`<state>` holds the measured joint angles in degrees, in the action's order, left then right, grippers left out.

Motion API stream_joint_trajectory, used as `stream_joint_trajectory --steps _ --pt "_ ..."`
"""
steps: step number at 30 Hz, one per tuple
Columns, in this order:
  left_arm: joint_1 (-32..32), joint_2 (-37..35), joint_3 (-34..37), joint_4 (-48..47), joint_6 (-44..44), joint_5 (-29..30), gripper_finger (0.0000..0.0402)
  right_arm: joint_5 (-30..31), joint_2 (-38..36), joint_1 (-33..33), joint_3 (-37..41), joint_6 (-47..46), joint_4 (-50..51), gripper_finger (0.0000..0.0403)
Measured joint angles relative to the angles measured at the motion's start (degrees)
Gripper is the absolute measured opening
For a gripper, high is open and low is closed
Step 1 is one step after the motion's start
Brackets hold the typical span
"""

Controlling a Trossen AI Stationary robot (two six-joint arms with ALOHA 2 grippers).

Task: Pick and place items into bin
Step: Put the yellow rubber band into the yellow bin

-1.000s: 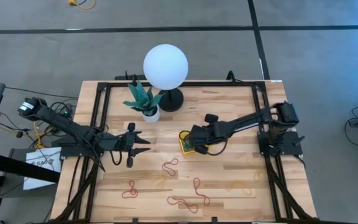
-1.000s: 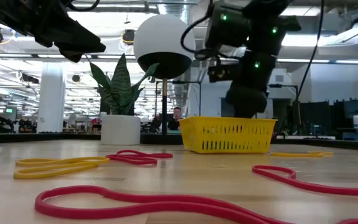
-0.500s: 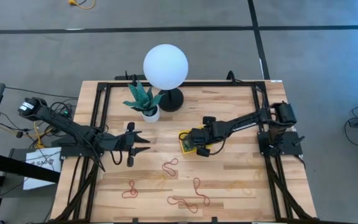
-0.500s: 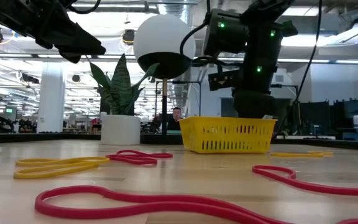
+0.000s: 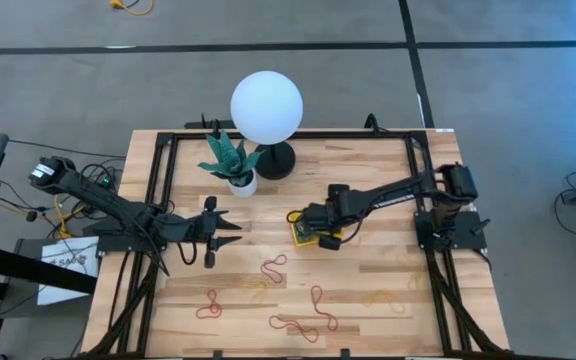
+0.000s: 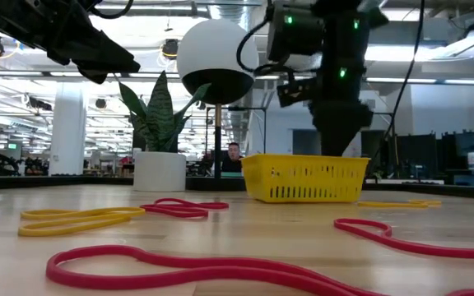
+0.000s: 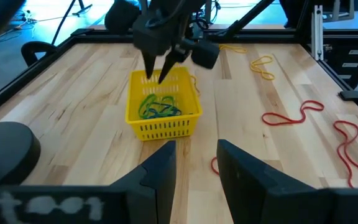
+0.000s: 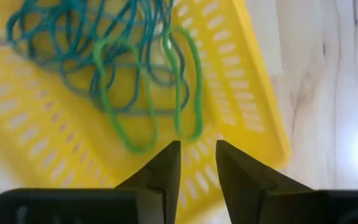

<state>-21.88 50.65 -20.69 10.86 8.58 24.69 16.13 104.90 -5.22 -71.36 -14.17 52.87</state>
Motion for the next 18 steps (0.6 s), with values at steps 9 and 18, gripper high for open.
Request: stream_joint_trajectory --steps 9,18 --pt "-0.01 0.00 0.00 -1.71 1.29 -0.02 0.0106 1.99 -6.08 -7.21 -7.36 -3.75 12.92 0.0076" --pt "0.00 0.00 -0.02 -1.21 0.57 -1.74 0.0105 8.55 -28.27 -14.27 1.02 -17.10 17.24 0.0077"
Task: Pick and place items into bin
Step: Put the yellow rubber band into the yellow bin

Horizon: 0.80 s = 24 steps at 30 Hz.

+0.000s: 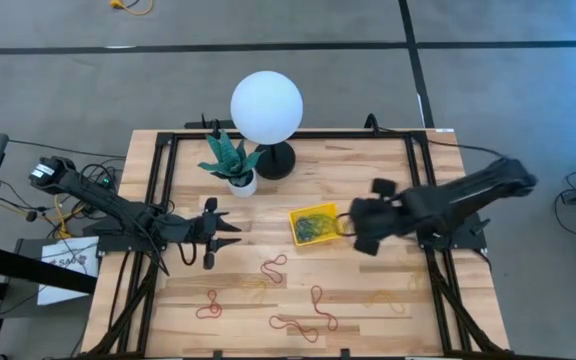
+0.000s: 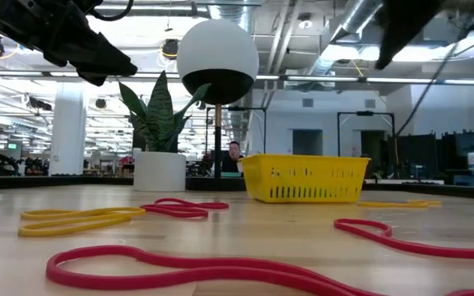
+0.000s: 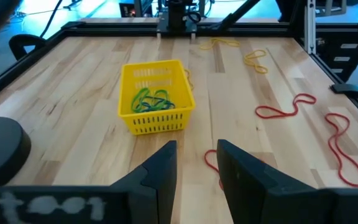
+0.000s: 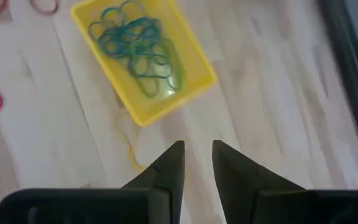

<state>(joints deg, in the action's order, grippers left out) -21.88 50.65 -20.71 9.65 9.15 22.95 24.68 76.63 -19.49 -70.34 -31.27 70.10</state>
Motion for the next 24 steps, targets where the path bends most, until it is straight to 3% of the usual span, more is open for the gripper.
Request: stream_joint_trajectory --steps 4,8,17,24 --pt "-0.01 0.00 0.00 0.04 -0.05 0.03 0.0106 0.44 -10.13 -3.29 11.72 -6.86 -7.35 0.0077" --pt "0.01 0.00 0.00 0.07 -0.05 0.06 0.0106 -3.99 -15.45 -6.53 24.07 -9.13 -20.71 0.0077" --pt "-0.01 0.00 0.00 0.24 1.22 0.02 0.0106 -3.98 -11.62 -8.71 40.41 9.76 -46.97 0.0077" --pt "-0.01 0.00 0.00 0.35 1.59 0.12 0.0106 -4.91 -7.95 -6.75 43.46 12.25 -52.93 0.0077"
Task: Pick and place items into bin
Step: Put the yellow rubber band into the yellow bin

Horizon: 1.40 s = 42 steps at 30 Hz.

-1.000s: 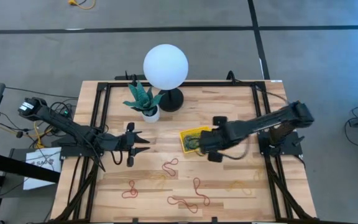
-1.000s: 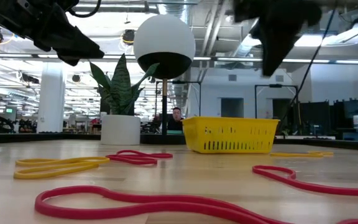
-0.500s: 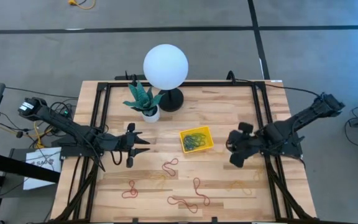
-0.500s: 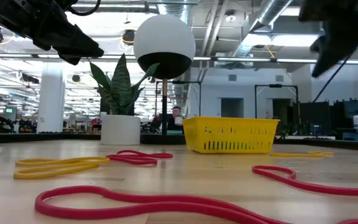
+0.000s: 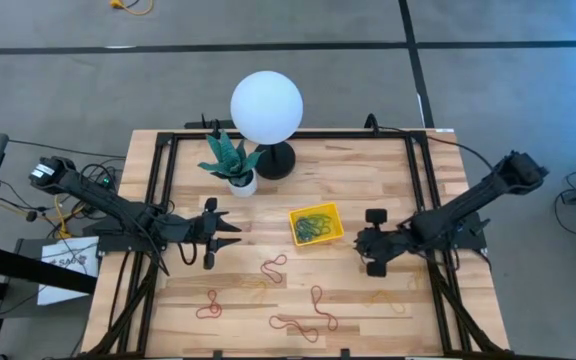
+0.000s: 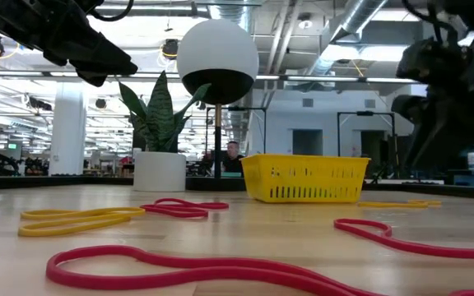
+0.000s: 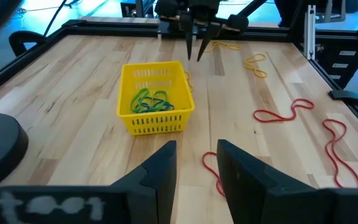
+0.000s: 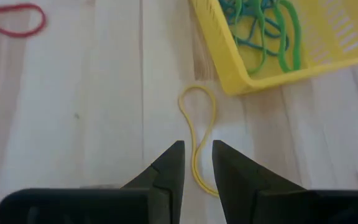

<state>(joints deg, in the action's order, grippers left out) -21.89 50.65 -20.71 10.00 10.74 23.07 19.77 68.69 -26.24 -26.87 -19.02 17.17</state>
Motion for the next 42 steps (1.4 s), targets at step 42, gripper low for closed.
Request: stream_joint_trajectory --steps 42 --pt "0.01 0.00 0.00 -0.24 0.02 0.26 0.0106 -17.65 10.40 12.20 0.07 -1.51 -4.98 0.0004"
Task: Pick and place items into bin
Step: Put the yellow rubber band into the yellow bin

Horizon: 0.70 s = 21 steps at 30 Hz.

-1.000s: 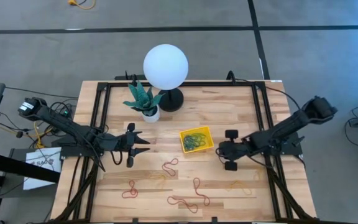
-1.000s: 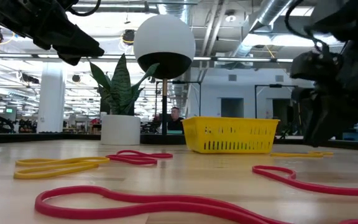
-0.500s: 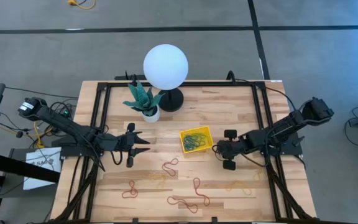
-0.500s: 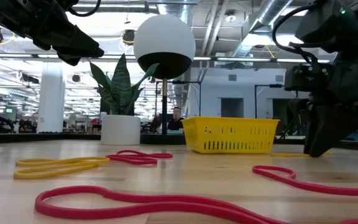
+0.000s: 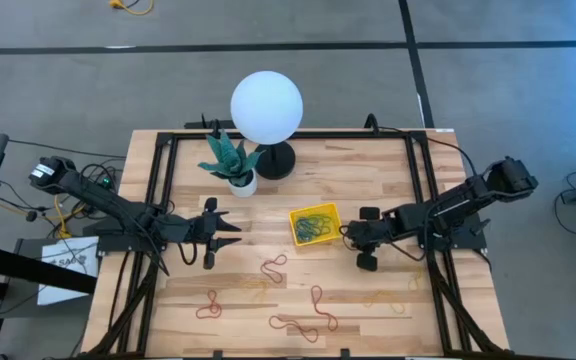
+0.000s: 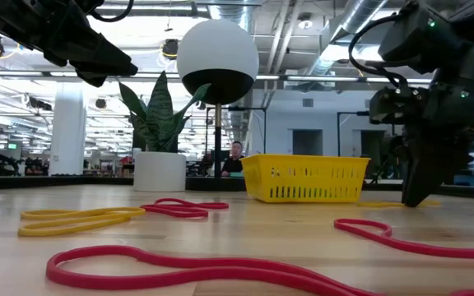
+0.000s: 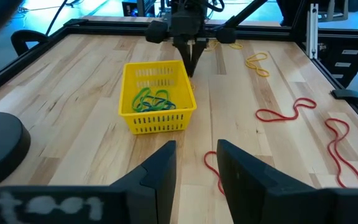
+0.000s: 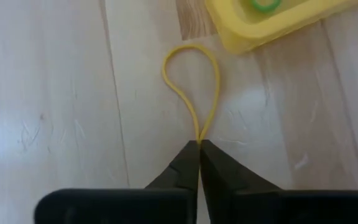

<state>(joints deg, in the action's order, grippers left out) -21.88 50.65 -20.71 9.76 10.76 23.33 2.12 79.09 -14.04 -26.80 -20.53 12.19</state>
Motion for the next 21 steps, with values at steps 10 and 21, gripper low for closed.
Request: stream_joint_trajectory --steps 10,21 --pt "0.00 0.00 0.00 -0.20 -0.26 0.00 0.0106 -1.28 -4.45 -4.55 -5.51 3.41 -1.32 0.0001" --pt "0.01 0.00 0.00 -0.44 -1.06 0.02 0.0106 16.84 -6.18 -5.87 -15.63 17.85 -5.36 0.0000"
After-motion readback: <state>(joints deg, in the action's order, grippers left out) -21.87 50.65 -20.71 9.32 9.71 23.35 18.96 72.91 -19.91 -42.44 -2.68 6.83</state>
